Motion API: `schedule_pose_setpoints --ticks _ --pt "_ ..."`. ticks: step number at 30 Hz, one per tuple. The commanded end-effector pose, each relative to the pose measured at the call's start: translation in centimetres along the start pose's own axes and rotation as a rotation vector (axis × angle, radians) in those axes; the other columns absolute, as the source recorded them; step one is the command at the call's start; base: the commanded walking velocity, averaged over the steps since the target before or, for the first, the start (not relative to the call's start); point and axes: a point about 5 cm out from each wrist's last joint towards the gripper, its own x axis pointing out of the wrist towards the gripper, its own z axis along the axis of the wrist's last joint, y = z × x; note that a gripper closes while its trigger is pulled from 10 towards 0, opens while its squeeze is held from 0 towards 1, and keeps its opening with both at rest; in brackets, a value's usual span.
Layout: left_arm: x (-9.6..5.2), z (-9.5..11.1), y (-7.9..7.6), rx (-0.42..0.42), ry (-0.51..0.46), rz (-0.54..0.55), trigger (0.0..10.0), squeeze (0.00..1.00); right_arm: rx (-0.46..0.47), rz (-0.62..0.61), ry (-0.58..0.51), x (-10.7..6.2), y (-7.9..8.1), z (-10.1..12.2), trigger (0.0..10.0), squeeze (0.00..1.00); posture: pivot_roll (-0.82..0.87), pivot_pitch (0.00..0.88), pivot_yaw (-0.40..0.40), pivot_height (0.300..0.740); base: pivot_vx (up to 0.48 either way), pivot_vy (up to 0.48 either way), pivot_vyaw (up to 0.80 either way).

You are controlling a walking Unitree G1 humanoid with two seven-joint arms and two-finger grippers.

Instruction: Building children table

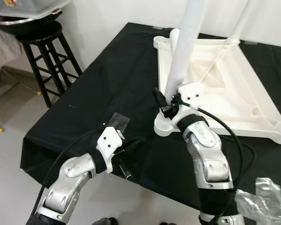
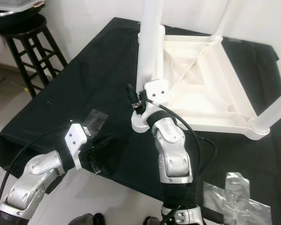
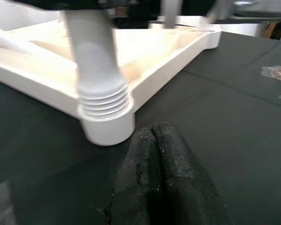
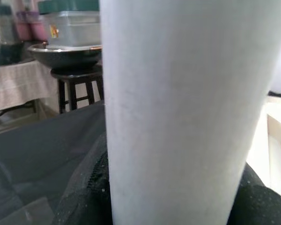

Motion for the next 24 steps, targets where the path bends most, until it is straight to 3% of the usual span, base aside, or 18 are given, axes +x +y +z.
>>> schedule_pose_setpoints --ticks 1,2,3,5,7,8,9,12,14,19,22,23,24 --pt "0.0 -0.5 -0.5 0.006 0.015 -0.013 10.0 0.0 0.031 -0.089 0.257 -0.9 -1.6 -5.0 10.0 0.0 0.08 0.201 0.001 0.74 0.0 0.0 0.0" --pt "0.0 -0.4 -0.5 0.01 0.011 -0.011 10.0 0.0 0.055 -0.009 0.193 0.0 -1.9 -3.6 10.0 1.0 0.08 0.198 -0.001 0.74 0.0 0.0 0.0" --pt "0.0 -0.4 -0.5 0.012 0.011 -0.015 10.0 0.0 0.066 0.071 0.157 0.4 -1.9 -3.0 10.0 1.0 0.08 0.197 -0.002 0.74 0.0 0.0 0.0" --pt "0.1 -0.4 -0.6 0.014 0.011 -0.017 10.0 0.0 0.071 0.114 0.138 0.5 -1.7 -2.5 10.0 1.0 0.08 0.197 -0.002 0.74 0.0 0.0 0.0" --pt "0.2 -0.5 -0.7 0.02 0.015 -0.031 10.0 0.0 0.097 0.298 0.063 0.7 -1.5 -0.8 10.0 1.0 0.08 0.191 -0.004 0.74 0.0 0.0 0.0" --pt "0.2 -0.6 -0.7 0.026 0.021 -0.039 10.0 0.0 0.091 0.373 0.033 0.6 -1.5 0.0 10.0 0.91 0.08 0.188 -0.005 0.74 0.0 0.0 0.0" --pt "0.3 -0.7 -0.8 0.037 0.029 -0.048 10.0 0.0 0.072 0.438 0.016 0.5 -1.8 0.7 10.0 0.0 0.08 0.185 -0.005 0.74 0.0 0.0 0.0" --pt "0.5 -0.8 -0.9 0.047 0.036 -0.057 10.0 0.0 -0.017 0.61 -0.013 0.0 -2.3 1.7 10.0 0.0 0.08 0.185 -0.005 0.74 0.0 0.0 0.0" --pt "0.6 -0.9 -0.9 0.048 0.04 -0.056 10.0 0.0 -0.016 0.695 -0.003 -0.1 -2.7 1.8 10.0 0.0 0.09 0.179 -0.012 0.74 0.0 0.0 0.0" --pt "0.6 -1.0 -0.8 0.052 0.041 -0.05 10.0 0.0 0.012 0.765 0.043 0.5 -3.5 1.5 10.0 0.0 0.1 0.174 -0.023 0.74 0.0 0.0 0.0" --pt "0.7 -1.0 -0.9 0.052 0.04 -0.045 10.0 0.0 -0.018 0.814 0.082 0.9 -3.9 0.8 10.0 0.0 0.1 0.172 -0.024 0.74 0.0 0.0 0.0" --pt "0.7 -1.0 -0.9 0.054 0.04 -0.046 10.0 0.0 -0.013 0.815 0.096 1.3 -4.2 0.6 0.0 0.0 0.1 0.17 -0.023 0.74 0.0 0.0 0.0" --pt "0.7 -1.0 -0.9 0.054 0.04 -0.046 10.0 0.0 -0.013 0.815 0.096 1.3 -4.2 0.6 0.0 0.0 0.1 0.17 -0.023 0.74 0.0 0.0 0.0"
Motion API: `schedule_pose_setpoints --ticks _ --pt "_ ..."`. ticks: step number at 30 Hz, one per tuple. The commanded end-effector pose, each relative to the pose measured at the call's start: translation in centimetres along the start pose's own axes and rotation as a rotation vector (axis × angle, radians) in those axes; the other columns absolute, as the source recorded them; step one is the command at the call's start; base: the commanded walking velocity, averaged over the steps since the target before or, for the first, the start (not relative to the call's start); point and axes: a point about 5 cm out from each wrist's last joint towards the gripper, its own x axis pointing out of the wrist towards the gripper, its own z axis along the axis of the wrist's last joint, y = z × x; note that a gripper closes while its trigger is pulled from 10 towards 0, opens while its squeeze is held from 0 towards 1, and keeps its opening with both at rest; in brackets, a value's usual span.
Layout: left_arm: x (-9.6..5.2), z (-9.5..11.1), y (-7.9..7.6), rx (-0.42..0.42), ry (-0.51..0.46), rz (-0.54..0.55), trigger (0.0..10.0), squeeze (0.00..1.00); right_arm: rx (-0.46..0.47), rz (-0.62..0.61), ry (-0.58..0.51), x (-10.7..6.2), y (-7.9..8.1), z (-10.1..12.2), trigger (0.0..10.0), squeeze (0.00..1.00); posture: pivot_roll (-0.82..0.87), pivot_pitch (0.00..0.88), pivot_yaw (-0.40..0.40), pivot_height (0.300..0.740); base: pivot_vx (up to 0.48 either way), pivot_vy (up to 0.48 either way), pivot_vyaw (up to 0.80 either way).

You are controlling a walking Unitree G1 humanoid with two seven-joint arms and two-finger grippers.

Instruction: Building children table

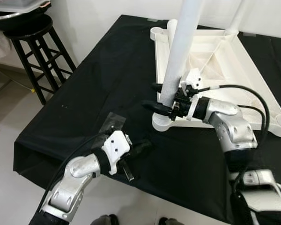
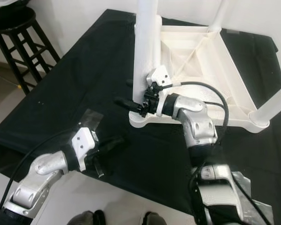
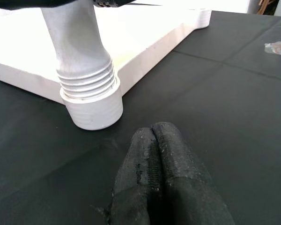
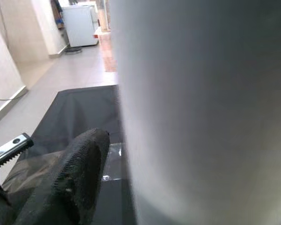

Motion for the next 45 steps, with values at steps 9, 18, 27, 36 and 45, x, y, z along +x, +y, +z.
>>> schedule_pose_setpoints --ticks 9,18,27,36,45 --pt "0.3 -0.6 -0.9 -0.021 0.01 -0.025 10.0 0.0 0.036 0.049 0.045 -0.3 -1.1 -0.8 0.0 0.0 0.1 0.17 -0.031 0.74 0.0 0.0 0.0" --pt "0.5 -0.7 -1.1 -0.03 0.001 -0.031 10.0 0.0 0.005 -0.065 0.048 -1.9 -0.5 -2.4 0.0 0.0 0.06 0.167 -0.022 0.74 0.0 0.0 0.0" --pt "0.5 -0.9 -0.8 -0.045 0.002 -0.035 10.0 0.0 0.092 -0.837 0.134 0.3 5.6 -8.7 0.0 0.0 0.03 0.164 -0.01 0.74 0.0 0.0 0.0" --pt "0.7 -1.2 -0.3 -0.059 -0.001 -0.01 10.0 0.0 0.033 -0.858 0.186 0.6 5.0 -8.6 10.0 0.0 0.03 0.138 -0.03 0.74 0.0 0.0 0.0" --pt "0.9 -1.2 0.0 -0.07 -0.002 -0.009 10.0 0.0 0.041 -0.649 -0.001 2.1 4.8 -5.2 10.0 1.0 0.03 0.143 -0.015 0.74 0.0 0.0 0.0"
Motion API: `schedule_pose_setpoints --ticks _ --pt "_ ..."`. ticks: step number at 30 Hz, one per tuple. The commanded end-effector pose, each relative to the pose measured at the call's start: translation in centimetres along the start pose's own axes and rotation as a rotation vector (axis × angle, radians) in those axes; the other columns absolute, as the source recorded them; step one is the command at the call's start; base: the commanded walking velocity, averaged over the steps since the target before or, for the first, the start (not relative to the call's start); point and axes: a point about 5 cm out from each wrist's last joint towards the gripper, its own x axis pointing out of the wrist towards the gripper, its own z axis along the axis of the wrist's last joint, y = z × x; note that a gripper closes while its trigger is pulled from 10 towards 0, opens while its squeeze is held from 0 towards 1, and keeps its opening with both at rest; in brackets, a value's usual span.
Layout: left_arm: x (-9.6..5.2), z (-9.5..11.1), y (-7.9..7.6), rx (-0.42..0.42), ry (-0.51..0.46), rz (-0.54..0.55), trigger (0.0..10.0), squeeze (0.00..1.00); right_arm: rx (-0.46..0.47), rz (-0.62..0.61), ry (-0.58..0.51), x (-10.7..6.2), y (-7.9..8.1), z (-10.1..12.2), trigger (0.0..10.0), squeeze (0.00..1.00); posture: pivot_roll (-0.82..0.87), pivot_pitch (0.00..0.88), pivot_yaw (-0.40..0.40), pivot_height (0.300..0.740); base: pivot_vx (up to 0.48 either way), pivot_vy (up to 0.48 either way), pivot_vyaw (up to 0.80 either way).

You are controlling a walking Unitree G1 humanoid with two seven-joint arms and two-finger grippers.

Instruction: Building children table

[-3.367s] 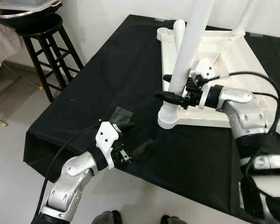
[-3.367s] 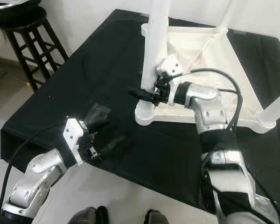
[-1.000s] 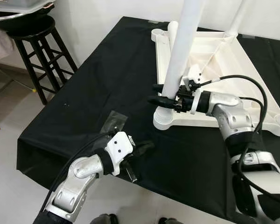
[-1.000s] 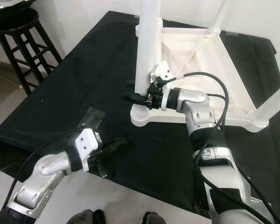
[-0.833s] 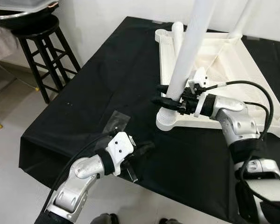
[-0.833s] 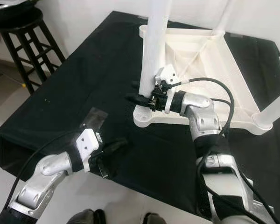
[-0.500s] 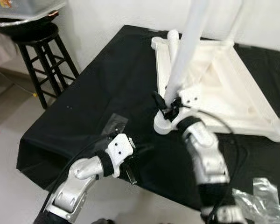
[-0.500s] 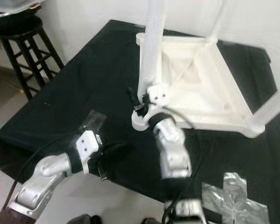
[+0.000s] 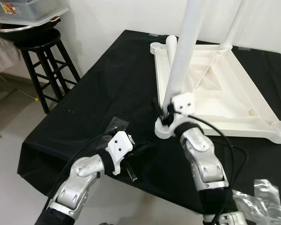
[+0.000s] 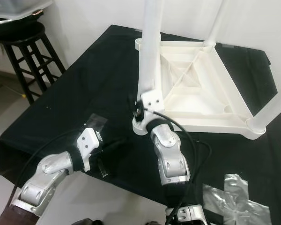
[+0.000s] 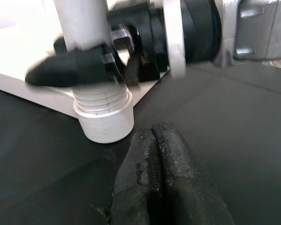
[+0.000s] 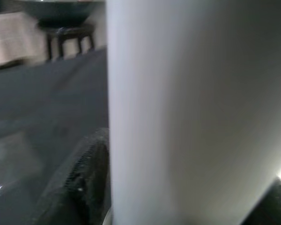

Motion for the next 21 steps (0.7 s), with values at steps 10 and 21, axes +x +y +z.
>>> schedule_pose_setpoints --ticks 10,21 --pt "0.3 -0.2 -0.1 -0.027 -0.005 -0.023 10.0 0.0 -0.002 0.603 -0.086 1.6 -3.8 5.3 10.0 0.0 0.04 0.149 -0.017 0.74 0.0 0.0 0.0" --pt "0.3 -0.2 -0.1 -0.024 -0.003 -0.018 10.0 0.0 0.061 0.636 -0.055 2.7 -5.0 5.1 0.0 0.0 0.05 0.153 -0.026 0.74 0.0 0.0 0.0"
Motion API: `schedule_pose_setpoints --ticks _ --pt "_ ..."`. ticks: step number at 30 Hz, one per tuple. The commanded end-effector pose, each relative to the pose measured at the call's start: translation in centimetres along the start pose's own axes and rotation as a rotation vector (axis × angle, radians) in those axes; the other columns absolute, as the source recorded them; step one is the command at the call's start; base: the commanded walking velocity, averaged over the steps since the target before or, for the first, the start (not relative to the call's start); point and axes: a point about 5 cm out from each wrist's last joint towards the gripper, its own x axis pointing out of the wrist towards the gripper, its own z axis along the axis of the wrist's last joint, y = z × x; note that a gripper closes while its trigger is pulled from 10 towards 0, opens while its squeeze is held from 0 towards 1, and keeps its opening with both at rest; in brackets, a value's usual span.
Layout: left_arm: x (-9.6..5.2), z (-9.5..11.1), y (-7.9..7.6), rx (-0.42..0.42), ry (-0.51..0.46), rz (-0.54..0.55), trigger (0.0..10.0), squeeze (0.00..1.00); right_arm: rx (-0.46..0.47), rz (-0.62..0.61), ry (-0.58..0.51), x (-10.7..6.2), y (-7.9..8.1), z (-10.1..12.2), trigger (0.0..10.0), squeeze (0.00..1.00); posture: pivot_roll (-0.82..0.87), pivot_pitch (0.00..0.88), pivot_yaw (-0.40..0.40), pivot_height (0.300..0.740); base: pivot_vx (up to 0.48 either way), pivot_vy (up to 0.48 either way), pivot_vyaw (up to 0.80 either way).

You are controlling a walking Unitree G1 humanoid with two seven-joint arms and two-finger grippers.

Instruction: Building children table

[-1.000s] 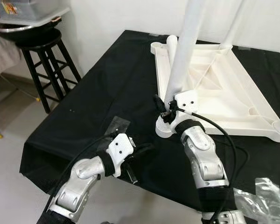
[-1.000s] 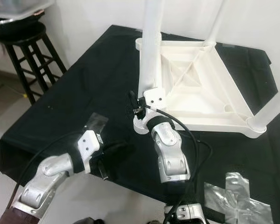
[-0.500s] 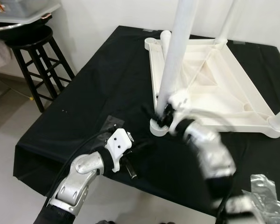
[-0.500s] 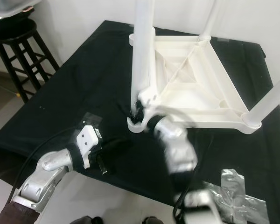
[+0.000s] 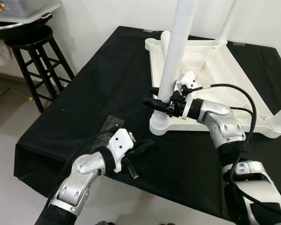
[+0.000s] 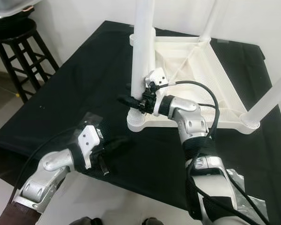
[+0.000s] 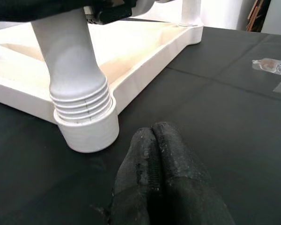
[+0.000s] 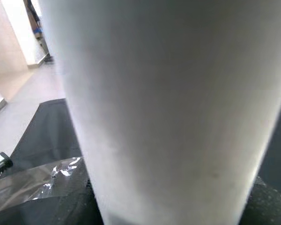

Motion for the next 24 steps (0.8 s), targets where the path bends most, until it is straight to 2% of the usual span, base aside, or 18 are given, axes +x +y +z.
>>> schedule_pose_setpoints --ticks 1,7,8,9,10,11,12,14,15,16,17,18,22,24 --pt "-0.1 -0.4 -0.1 -0.02 0.009 -0.004 10.0 0.0 0.019 0.004 -0.008 -0.1 -0.1 0.0 0.0 0.0 0.05 0.157 -0.025 0.74 0.0 0.0 0.0" --pt "-0.1 -0.4 -0.1 -0.024 0.008 -0.008 10.0 0.0 0.001 -0.048 -0.023 -0.9 -0.3 -0.4 0.0 0.0 0.04 0.161 -0.023 0.74 0.0 0.0 0.0" --pt "-0.1 -0.4 -0.1 -0.026 0.009 -0.01 10.0 0.0 -0.011 -0.159 -0.024 -1.2 -0.4 -1.0 0.0 0.0 0.04 0.162 -0.018 0.74 0.0 0.0 0.0" --pt "-0.1 -0.4 -0.1 -0.026 0.009 -0.01 10.0 0.0 -0.011 -0.159 -0.024 -1.2 -0.4 -1.0 0.0 0.0 0.04 0.162 -0.018 0.74 0.0 0.0 0.0" --pt "-0.2 -0.4 0.0 -0.026 0.009 -0.011 10.0 0.0 -0.014 -0.223 -0.021 -1.2 -0.4 -1.4 0.0 0.0 0.04 0.162 -0.018 0.74 0.0 0.0 0.0" --pt "-0.2 -0.4 0.0 -0.026 0.01 -0.013 10.0 0.0 -0.014 -0.341 0.006 -1.2 -0.3 -2.3 0.0 0.0 0.04 0.162 -0.018 0.74 0.0 0.0 0.0" --pt "-0.2 -0.4 0.0 -0.026 0.01 -0.013 10.0 0.0 -0.014 -0.341 0.006 -1.2 -0.3 -2.3 0.0 0.0 0.04 0.162 -0.018 0.74 0.0 0.0 0.0" --pt "-0.2 -0.4 0.1 -0.021 0.014 -0.016 10.0 0.0 0.06 -0.728 0.028 -1.5 0.8 -4.9 0.0 0.0 0.04 0.166 -0.029 0.74 0.0 0.0 0.0" --pt "-0.2 -0.4 0.1 -0.021 0.014 -0.016 10.0 0.0 0.06 -0.728 0.028 -1.5 0.8 -4.9 0.0 0.0 0.04 0.166 -0.029 0.74 0.0 0.0 0.0" --pt "-0.2 -0.4 0.1 -0.02 0.015 -0.013 10.0 0.0 0.073 -0.75 0.143 -0.9 3.7 -7.5 0.0 0.0 0.04 0.168 -0.028 0.74 0.0 0.0 0.0" --pt "-0.3 -0.4 0.2 -0.019 0.015 -0.011 10.0 0.0 0.079 -0.734 0.213 -0.4 6.0 -9.0 0.0 0.0 0.05 0.169 -0.026 0.74 0.0 0.0 0.0" --pt "-0.3 -0.4 0.3 -0.016 0.019 -0.006 10.0 0.0 -0.007 -0.647 0.157 0.7 6.6 -7.8 0.0 0.0 0.04 0.163 -0.01 0.74 0.0 0.0 0.0" --pt "-0.3 -0.5 0.5 -0.019 0.017 0.009 10.0 0.0 0.001 -0.649 0.141 0.8 5.5 -7.5 0.0 0.0 0.03 0.153 -0.011 0.74 0.0 0.0 0.0" --pt "-0.2 -0.5 0.5 -0.016 0.024 -0.003 10.0 0.0 0.059 -0.667 0.101 0.8 4.7 -7.2 0.0 0.0 0.05 0.153 -0.021 0.74 0.0 0.0 0.0"
